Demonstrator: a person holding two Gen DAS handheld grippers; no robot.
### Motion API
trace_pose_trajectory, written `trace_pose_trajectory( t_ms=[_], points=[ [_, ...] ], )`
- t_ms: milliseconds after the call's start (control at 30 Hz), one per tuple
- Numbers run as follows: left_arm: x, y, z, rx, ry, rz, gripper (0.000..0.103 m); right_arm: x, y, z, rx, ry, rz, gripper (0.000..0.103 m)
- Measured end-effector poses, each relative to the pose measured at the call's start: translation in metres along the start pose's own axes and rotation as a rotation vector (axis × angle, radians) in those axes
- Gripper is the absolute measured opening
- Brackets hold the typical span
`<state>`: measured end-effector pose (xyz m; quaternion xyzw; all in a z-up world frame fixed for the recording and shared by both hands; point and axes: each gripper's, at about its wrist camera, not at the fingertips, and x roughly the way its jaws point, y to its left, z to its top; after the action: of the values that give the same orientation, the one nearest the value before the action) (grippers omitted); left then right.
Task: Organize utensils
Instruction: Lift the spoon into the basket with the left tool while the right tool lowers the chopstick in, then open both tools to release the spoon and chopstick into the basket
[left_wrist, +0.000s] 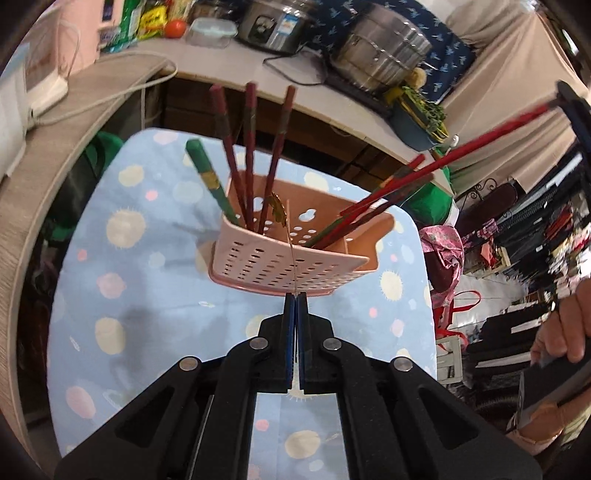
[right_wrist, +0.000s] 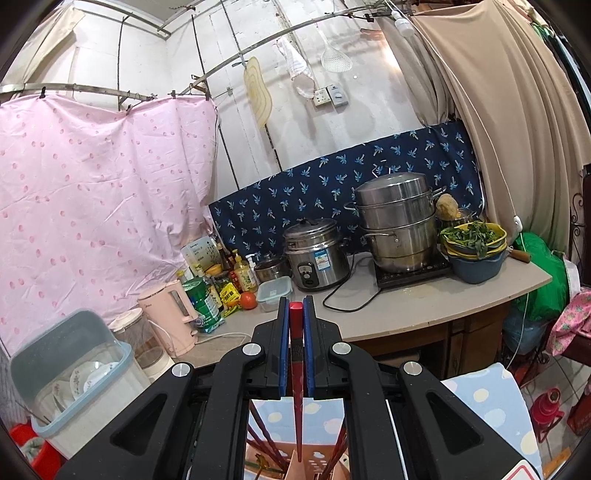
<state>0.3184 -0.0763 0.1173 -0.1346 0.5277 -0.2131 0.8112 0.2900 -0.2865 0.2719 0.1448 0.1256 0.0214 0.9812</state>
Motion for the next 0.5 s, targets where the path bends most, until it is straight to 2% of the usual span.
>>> trace_pose_trajectory(
  t_ms=[300, 400, 500],
  points=[
    [0.016, 0.027, 0.016, -0.182, 0.101, -0.122, 0.001, 0.025, 0.0, -0.038, -0.016, 0.097, -0.022, 0.007],
    [0.016, 0.031, 0.025, -0.209, 0.086, -0.133, 0.001, 0.028, 0.002, -0.047, -0.024, 0.114, -0.025, 0.008],
    [0.009, 0.025, 0.03, -0.181, 0.034, -0.11, 0.005, 0.026, 0.002, -0.053, -0.028, 0.12, -0.029, 0.019]
  ],
)
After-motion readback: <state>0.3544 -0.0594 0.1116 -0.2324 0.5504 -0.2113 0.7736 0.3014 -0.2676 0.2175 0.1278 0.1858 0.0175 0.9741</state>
